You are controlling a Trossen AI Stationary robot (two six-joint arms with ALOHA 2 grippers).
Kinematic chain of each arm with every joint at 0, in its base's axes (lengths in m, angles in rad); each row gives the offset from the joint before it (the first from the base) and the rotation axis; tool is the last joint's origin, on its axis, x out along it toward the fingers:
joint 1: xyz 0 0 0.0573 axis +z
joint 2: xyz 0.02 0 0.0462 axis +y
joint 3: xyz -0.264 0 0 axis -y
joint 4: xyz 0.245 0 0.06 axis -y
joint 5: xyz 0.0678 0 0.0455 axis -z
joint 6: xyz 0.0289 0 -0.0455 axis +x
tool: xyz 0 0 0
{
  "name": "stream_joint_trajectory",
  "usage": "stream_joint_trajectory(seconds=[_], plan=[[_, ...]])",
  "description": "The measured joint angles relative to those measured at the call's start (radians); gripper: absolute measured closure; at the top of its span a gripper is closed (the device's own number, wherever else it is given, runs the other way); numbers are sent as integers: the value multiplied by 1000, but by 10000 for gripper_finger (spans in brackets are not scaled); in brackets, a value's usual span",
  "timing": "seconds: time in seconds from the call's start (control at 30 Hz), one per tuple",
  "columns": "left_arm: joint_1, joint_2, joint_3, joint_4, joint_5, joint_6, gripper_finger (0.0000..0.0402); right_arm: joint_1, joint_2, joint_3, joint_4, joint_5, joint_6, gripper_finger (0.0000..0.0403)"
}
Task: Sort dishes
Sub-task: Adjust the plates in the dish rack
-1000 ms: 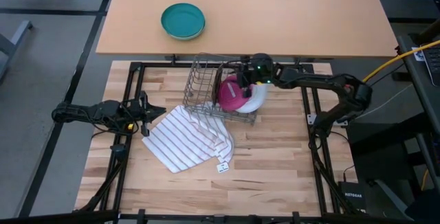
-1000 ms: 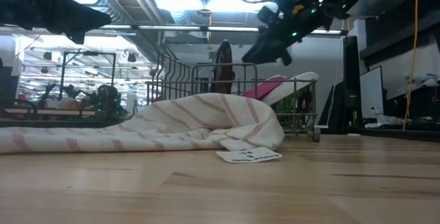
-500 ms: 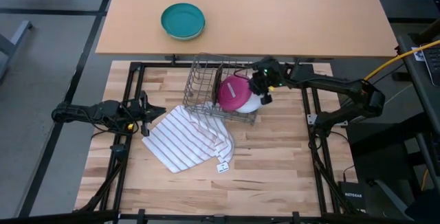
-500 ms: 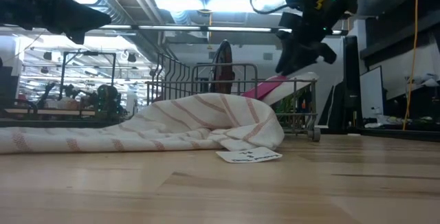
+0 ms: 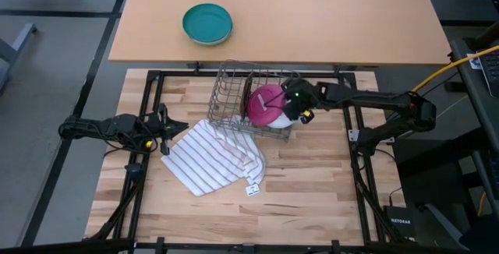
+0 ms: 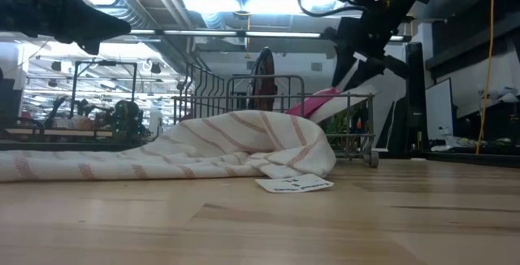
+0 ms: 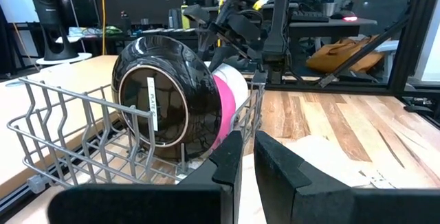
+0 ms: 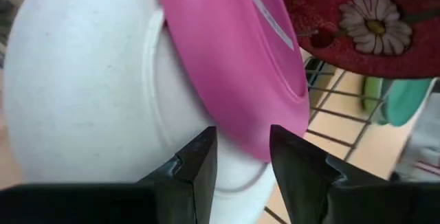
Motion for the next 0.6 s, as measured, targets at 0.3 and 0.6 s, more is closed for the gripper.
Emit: stream_joint_trajectory(seconds=[0.3, 0.6], plan=[[0, 0, 0, 0, 0, 0, 371, 28, 10, -1, 53, 47, -52, 265], [0, 0, 0, 0, 0, 0, 371, 29, 11, -1, 91, 47, -60, 265]])
